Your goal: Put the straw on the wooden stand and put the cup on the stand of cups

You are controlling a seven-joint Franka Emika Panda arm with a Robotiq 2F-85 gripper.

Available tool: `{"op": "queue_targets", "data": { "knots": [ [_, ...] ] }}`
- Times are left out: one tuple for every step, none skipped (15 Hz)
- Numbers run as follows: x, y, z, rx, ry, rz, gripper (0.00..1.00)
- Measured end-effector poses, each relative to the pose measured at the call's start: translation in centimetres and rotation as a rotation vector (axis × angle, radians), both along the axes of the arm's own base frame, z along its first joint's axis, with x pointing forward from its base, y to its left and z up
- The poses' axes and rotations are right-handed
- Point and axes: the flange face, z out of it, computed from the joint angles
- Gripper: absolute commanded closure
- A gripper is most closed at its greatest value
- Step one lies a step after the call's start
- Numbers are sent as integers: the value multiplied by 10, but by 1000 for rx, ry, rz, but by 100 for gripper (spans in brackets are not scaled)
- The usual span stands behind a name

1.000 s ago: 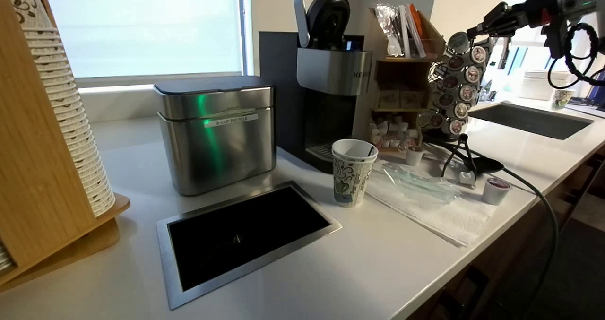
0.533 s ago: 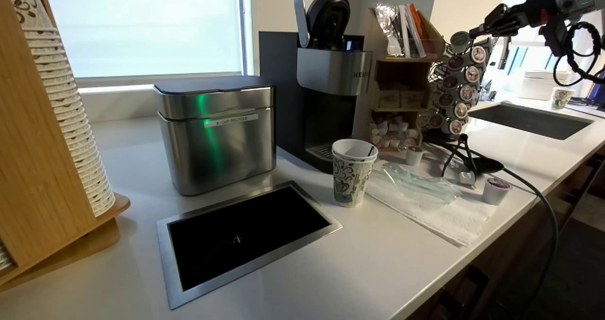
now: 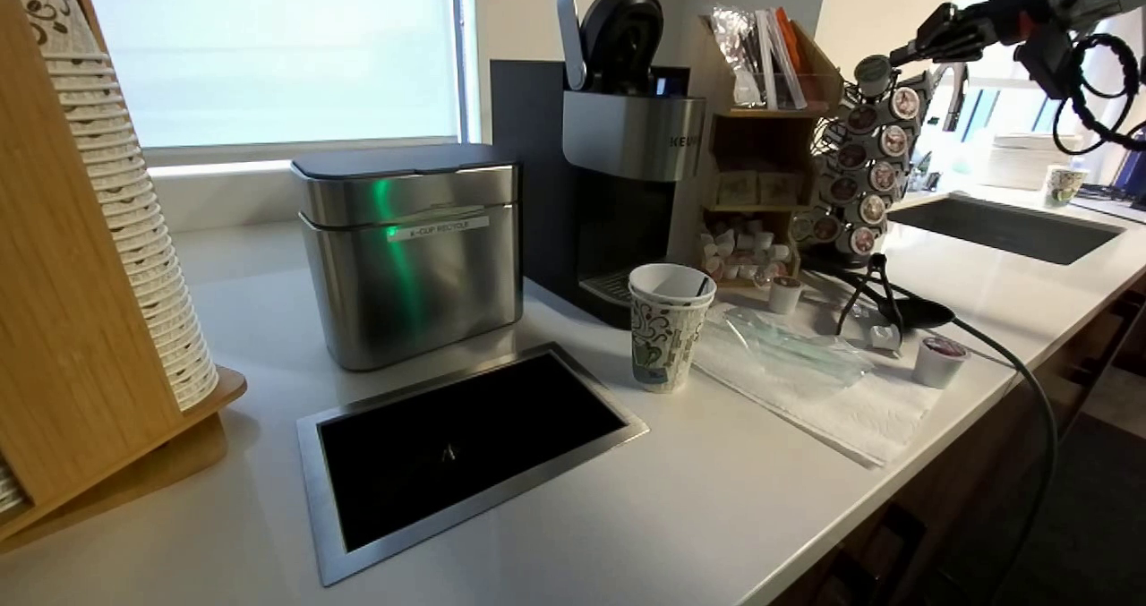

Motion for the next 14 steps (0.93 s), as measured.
{"op": "queue_targets", "data": {
  "knots": [
    [0, -1, 0, -4, 1, -7, 100],
    [1, -2, 0, -7, 2, -16, 100],
    [1, -3, 0, -11, 3, -23, 100],
    [2, -3, 0, -14, 5, -28, 100],
    [2, -4, -1, -16, 7, -31, 100],
    [2, -4, -2, -17, 9, -32, 73],
    [2, -4, -3, -16, 12, -35, 71],
    [1, -4, -4, -16, 16, -37, 66],
    [1, -5, -6, -16, 21, -40, 59],
    [0, -5, -8, -15, 26, -44, 50],
    [0, -5, -9, -15, 28, -47, 43],
    [0, -5, -9, -16, 28, -49, 34],
    [0, -5, -8, -17, 28, -51, 28],
    [0, -5, -6, -19, 25, -51, 21]
  ]
}}
